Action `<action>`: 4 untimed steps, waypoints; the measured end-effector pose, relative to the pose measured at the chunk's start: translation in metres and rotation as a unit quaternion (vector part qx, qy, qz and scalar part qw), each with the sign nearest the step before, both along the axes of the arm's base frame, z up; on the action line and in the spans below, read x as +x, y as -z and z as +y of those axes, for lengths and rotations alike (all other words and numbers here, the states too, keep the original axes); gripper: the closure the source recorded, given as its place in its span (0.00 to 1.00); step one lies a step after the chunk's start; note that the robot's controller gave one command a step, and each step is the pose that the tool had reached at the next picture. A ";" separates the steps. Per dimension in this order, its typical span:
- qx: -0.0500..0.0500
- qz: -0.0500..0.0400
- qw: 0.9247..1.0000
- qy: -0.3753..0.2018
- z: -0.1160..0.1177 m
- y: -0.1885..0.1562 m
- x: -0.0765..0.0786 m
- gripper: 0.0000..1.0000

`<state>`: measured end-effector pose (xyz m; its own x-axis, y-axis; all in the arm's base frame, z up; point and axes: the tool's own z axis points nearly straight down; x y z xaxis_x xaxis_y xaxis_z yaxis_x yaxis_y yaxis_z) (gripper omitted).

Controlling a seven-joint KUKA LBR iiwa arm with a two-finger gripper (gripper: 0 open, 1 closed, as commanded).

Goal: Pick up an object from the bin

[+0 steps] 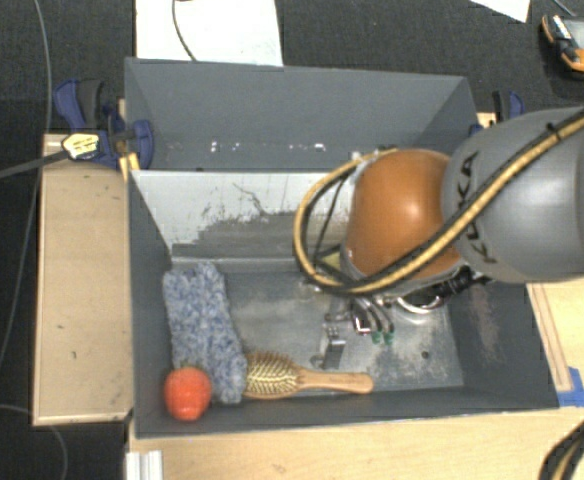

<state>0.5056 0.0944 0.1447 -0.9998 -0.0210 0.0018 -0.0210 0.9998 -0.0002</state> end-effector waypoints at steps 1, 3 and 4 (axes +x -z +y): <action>0.002 -0.005 1.000 0.011 -0.009 -0.038 0.021 0.00; 0.003 -0.005 1.000 0.019 -0.073 -0.037 0.079 0.00; 0.002 -0.003 1.000 0.019 -0.092 -0.028 0.083 0.00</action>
Offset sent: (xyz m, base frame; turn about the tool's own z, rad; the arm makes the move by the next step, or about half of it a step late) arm 0.0682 -0.0584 0.0190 0.0219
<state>0.5883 0.0024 0.1724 -0.9998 0.0169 -0.0049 0.0169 0.9998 0.0040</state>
